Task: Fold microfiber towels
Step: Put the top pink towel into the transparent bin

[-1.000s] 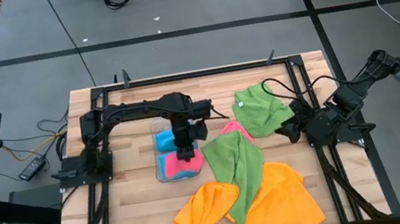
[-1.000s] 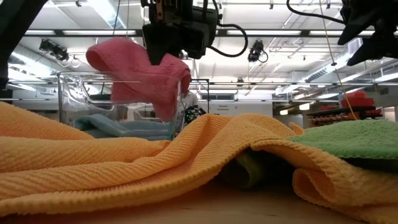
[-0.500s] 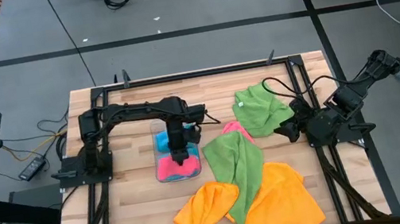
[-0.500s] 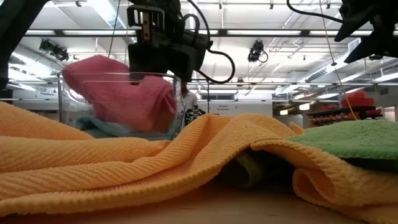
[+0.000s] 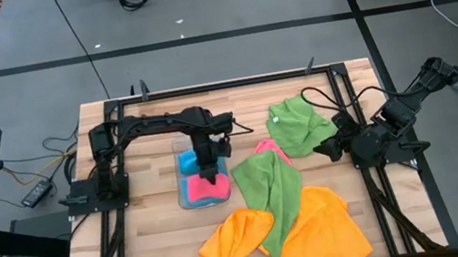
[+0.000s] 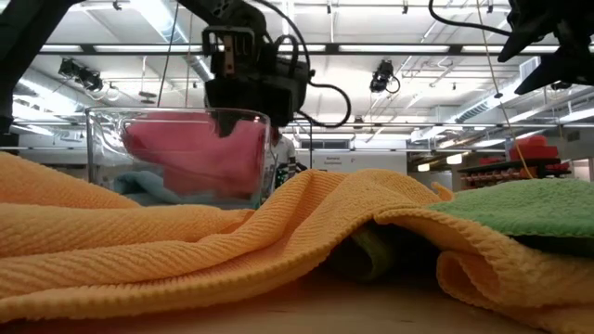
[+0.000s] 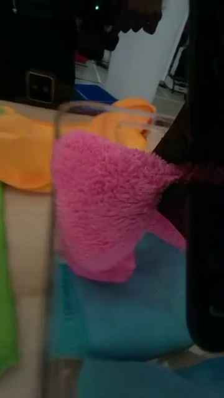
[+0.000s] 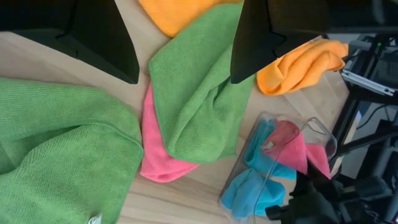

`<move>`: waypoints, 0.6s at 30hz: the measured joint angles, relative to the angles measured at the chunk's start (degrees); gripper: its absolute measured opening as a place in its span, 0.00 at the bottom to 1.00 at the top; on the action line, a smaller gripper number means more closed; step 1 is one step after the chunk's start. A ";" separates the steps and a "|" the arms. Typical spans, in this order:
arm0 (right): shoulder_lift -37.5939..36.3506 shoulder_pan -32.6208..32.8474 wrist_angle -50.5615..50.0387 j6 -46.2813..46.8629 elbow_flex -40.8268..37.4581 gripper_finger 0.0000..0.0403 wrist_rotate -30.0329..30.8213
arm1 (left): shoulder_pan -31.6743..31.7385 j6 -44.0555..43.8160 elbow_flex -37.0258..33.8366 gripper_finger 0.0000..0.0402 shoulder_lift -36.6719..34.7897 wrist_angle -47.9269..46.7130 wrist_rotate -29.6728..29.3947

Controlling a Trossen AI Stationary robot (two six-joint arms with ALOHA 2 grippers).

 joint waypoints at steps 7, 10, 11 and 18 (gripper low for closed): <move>0.00 0.02 0.00 0.66 0.00 0.65 0.02 | -2.08 1.43 -5.81 0.08 0.07 2.97 0.63; 0.01 0.01 0.00 0.71 0.00 0.65 0.02 | -2.18 -0.45 -5.99 0.04 0.07 5.37 0.80; 0.02 0.02 0.00 0.73 0.00 0.65 0.02 | -2.14 -1.13 -5.99 0.04 0.07 5.91 0.76; 0.02 0.00 0.43 0.77 0.00 0.65 0.02 | -2.23 -5.33 -5.99 0.17 0.07 6.34 -4.32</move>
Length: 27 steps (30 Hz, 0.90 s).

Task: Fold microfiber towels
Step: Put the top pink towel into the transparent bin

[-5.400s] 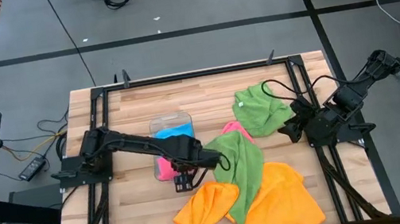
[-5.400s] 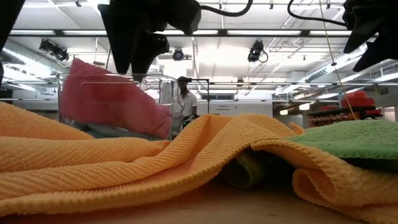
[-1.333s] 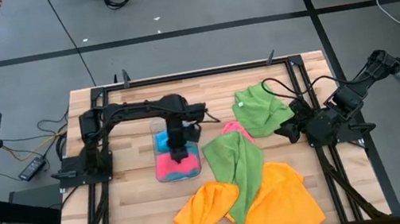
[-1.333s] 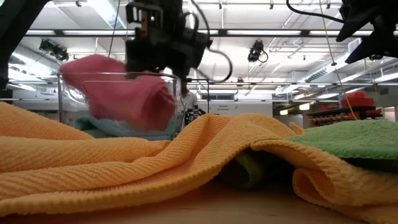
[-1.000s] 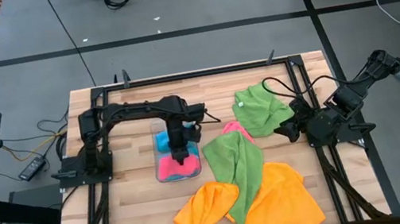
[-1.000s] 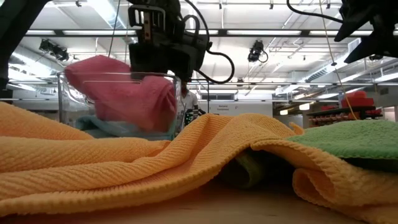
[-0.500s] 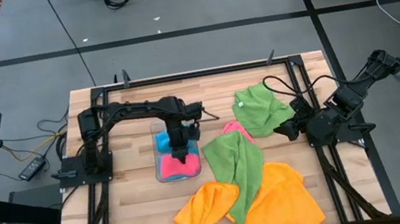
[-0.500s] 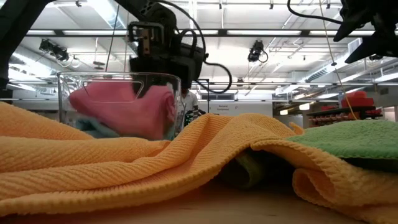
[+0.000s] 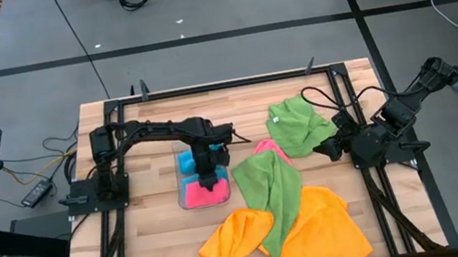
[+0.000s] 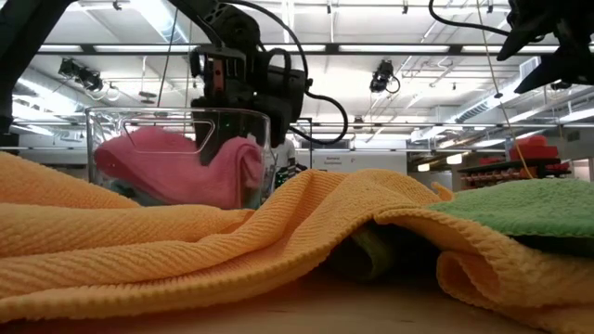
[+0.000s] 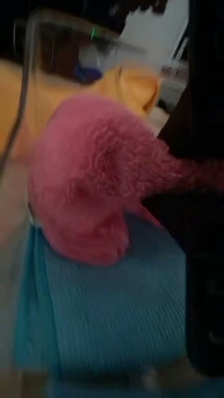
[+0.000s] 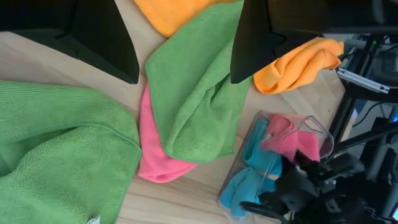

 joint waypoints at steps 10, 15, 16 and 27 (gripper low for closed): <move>-0.02 0.00 0.03 -0.24 0.00 0.65 0.02 | 0.70 -3.41 2.18 0.52 0.02 -4.16 -4.63; 0.00 0.02 0.03 -0.44 0.00 0.65 0.02 | 0.73 -1.91 7.22 0.59 -0.32 -7.97 -8.91; -0.02 0.02 0.02 -0.45 0.00 0.65 0.02 | 0.71 -1.21 8.48 0.59 -0.57 -8.67 -9.80; 0.56 0.02 0.63 -1.51 0.00 0.65 0.50 | -1.58 2.53 14.76 0.48 -1.81 -12.13 -4.67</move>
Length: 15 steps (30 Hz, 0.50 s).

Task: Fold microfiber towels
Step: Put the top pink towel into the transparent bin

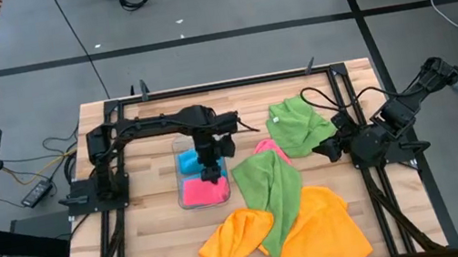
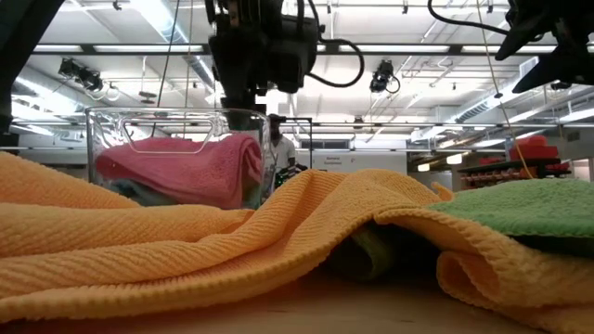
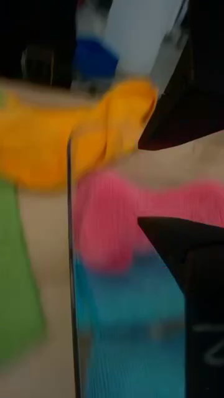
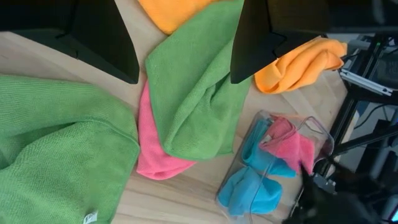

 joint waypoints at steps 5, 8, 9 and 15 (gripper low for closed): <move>0.03 0.00 0.01 -0.04 0.00 0.65 0.06 | -2.12 0.22 -1.66 0.41 0.15 -0.08 6.75; 0.03 -0.01 0.01 -0.04 0.00 0.65 0.42 | -3.31 0.44 -4.31 0.36 0.17 1.20 5.86; 0.02 -0.01 0.01 -0.04 0.00 0.65 0.42 | -3.68 0.50 -5.39 0.35 0.21 2.40 4.56; 0.03 0.00 0.01 0.01 0.00 0.65 0.42 | -4.75 -3.38 -9.43 0.25 0.35 13.52 -5.19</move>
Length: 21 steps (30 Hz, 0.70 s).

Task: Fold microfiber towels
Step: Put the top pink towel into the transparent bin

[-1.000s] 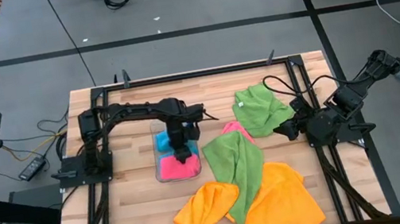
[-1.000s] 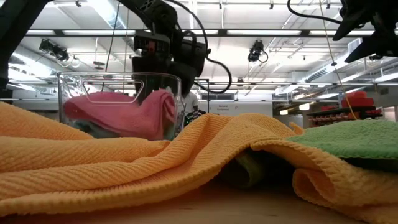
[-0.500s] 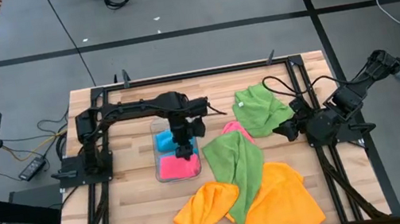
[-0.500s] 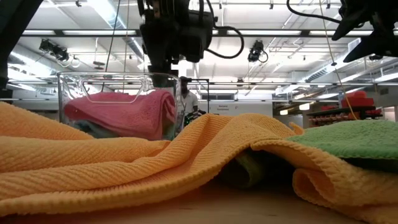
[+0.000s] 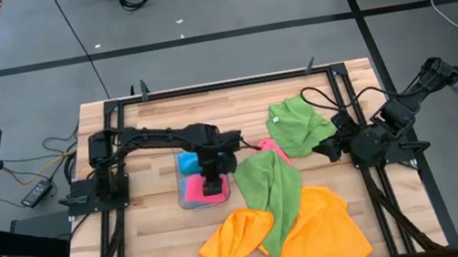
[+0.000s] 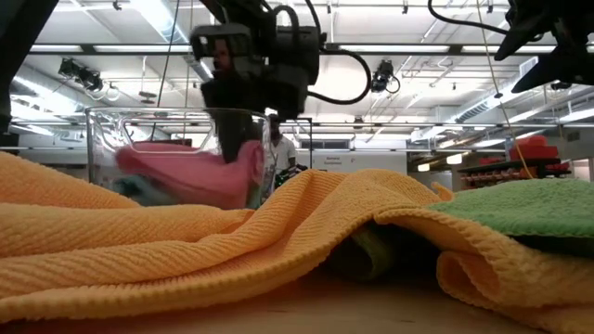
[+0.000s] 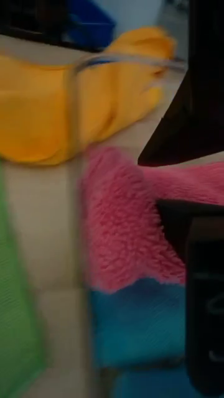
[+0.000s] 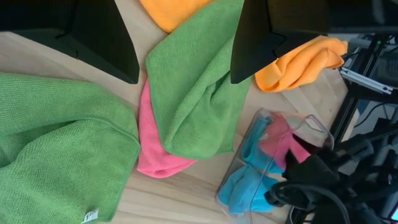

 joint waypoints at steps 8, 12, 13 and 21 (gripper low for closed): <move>0.00 0.00 0.65 0.49 0.00 0.65 -0.02 | -0.86 -9.21 -1.02 0.17 0.63 6.66 -9.00; 0.00 -0.01 0.90 0.41 0.00 0.65 -0.02 | -0.69 -11.98 -0.98 0.14 1.16 6.32 -9.54; 0.01 -0.02 0.88 0.32 0.00 0.65 -0.01 | -0.44 -12.96 -0.95 0.14 1.16 5.59 -9.40; 0.04 -0.01 0.92 -0.18 0.00 0.65 -0.02 | 1.66 -9.96 3.31 0.10 -1.54 -4.27 -7.11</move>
